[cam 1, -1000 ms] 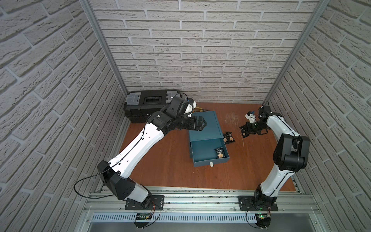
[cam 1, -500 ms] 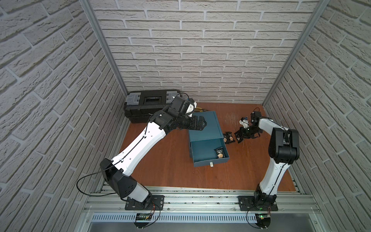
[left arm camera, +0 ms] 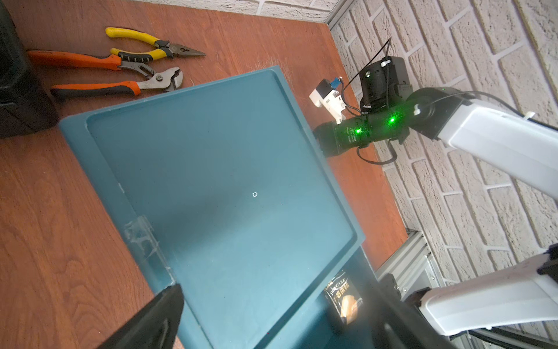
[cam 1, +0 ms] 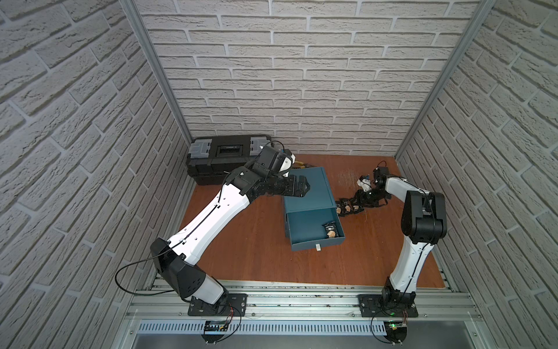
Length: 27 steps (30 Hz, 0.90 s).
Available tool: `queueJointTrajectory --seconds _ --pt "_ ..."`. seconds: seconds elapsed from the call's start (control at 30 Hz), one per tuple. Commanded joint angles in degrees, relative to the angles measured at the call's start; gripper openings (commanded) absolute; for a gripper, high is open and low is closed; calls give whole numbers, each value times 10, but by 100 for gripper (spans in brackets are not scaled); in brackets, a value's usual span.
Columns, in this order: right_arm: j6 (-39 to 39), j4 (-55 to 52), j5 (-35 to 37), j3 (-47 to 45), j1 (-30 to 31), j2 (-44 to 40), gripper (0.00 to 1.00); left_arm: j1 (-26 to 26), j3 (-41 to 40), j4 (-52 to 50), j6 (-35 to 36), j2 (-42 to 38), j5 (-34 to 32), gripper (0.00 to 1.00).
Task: Take the cookies out of the drawer
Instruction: Place the cookie at the center of the board, then move the cookie to the center of the board.
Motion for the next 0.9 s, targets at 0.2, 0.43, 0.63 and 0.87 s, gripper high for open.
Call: queueJointTrajectory --seconds 0.2,0.43,0.63,0.87 --pt "30 -28 63 9 1 -97 55 12 2 -2 19 -24 -15 99" --pt "42 -20 61 -17 1 -82 54 36 -14 5 22 -38 -2 99" --pt "31 7 70 -32 2 -64 53 36 -18 -12 27 -47 0 99" --pt "15 8 47 -23 5 -43 53 36 -32 -12 24 -59 -3 99"
